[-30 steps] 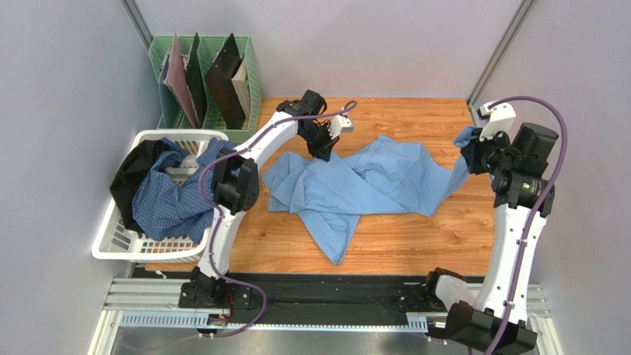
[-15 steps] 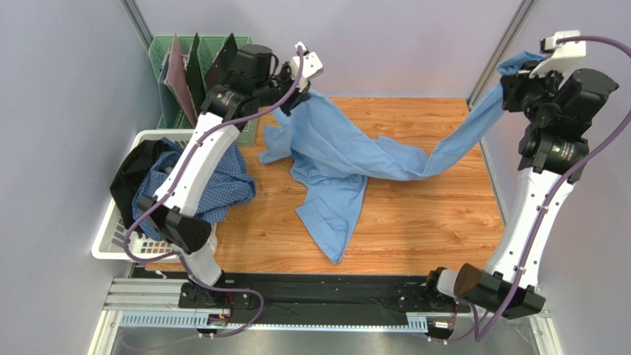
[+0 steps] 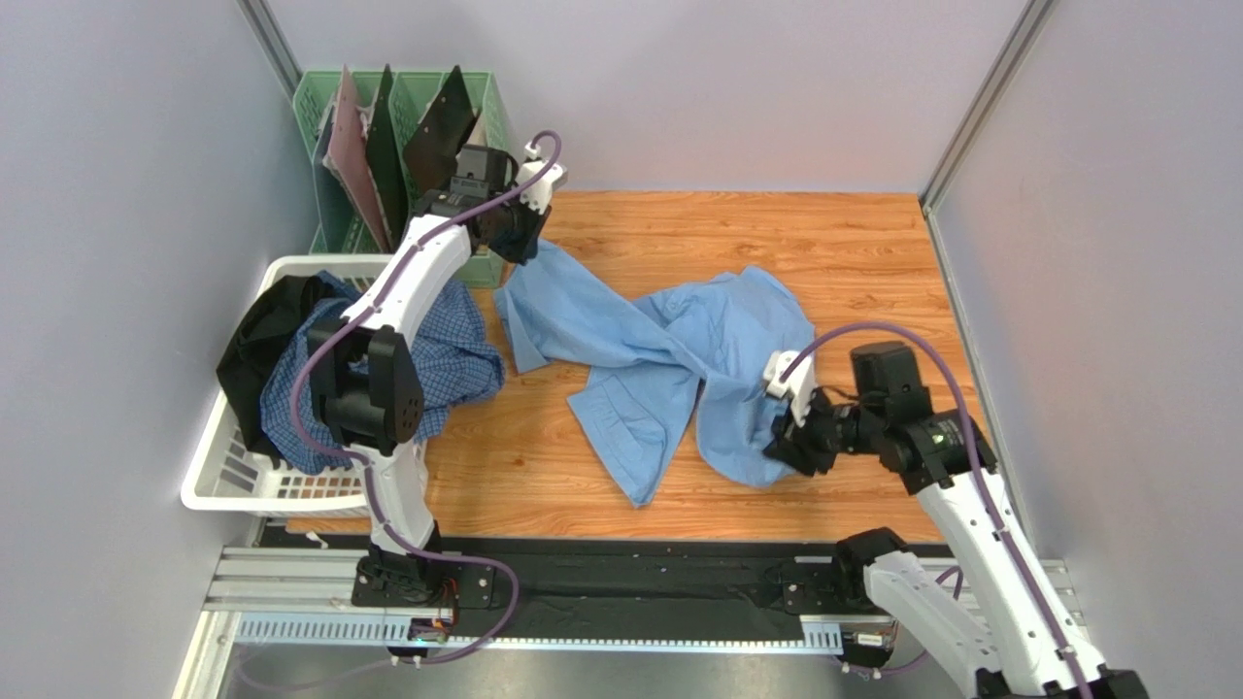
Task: Fold and stack the long sleeve shirts
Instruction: Flatten the shirt out
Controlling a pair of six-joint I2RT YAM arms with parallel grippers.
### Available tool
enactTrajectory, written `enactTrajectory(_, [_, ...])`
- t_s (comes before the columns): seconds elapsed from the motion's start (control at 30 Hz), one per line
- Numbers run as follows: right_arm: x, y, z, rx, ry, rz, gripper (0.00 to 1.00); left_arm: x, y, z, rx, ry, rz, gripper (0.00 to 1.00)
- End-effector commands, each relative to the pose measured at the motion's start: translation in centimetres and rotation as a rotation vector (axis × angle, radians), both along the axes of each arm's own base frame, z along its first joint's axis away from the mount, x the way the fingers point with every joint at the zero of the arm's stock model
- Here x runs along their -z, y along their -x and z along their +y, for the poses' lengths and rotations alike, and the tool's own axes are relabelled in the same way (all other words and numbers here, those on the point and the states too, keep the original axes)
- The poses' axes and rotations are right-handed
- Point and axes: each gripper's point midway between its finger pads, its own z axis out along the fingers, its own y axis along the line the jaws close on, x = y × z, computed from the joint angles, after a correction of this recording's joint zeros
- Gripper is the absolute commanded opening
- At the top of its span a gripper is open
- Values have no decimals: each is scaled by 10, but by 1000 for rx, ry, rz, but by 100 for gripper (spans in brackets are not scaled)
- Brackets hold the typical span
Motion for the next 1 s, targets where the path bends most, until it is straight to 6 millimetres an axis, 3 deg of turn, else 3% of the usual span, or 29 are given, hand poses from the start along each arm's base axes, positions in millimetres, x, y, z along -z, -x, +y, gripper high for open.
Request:
enactTrajectory(0.0, [14,4,11,-153,125,-76,87,-14,-3,-11,-8,55,-20,0])
enactTrajectory(0.07, [17,2,9,-138,165,-7,100,-7,-6,-6,-19,50,-8,0])
enactTrajectory(0.13, [8,-7,7,-100,175,5,97,-5,-7,0,-28,55,6,0])
enactTrajectory(0.2, [16,-24,-3,-22,146,66,95,-3,-11,3,-32,62,14,0])
enactTrajectory(0.27, [29,-54,-19,107,131,106,92,-3,-12,3,-26,71,18,0])
enactTrajectory(0.33, [46,-64,-30,158,159,158,87,-4,-11,1,-16,76,18,0])
enactTrajectory(0.4, [61,-60,-33,136,178,221,76,-4,-9,0,-5,75,22,0])
enactTrajectory(0.47, [76,-59,-34,91,207,179,72,-2,-8,1,-1,72,30,0])
enactTrajectory(0.57, [93,-62,-32,35,262,75,72,2,-7,2,4,68,37,0])
enactTrajectory(0.73, [134,-55,-26,-63,391,74,68,8,-3,-1,12,80,61,0])
enactTrajectory(0.83, [153,-64,-32,-53,458,53,70,6,-3,0,19,73,57,0])
enactTrajectory(0.97, [177,-73,-44,-42,544,74,80,5,-2,1,25,63,54,0])
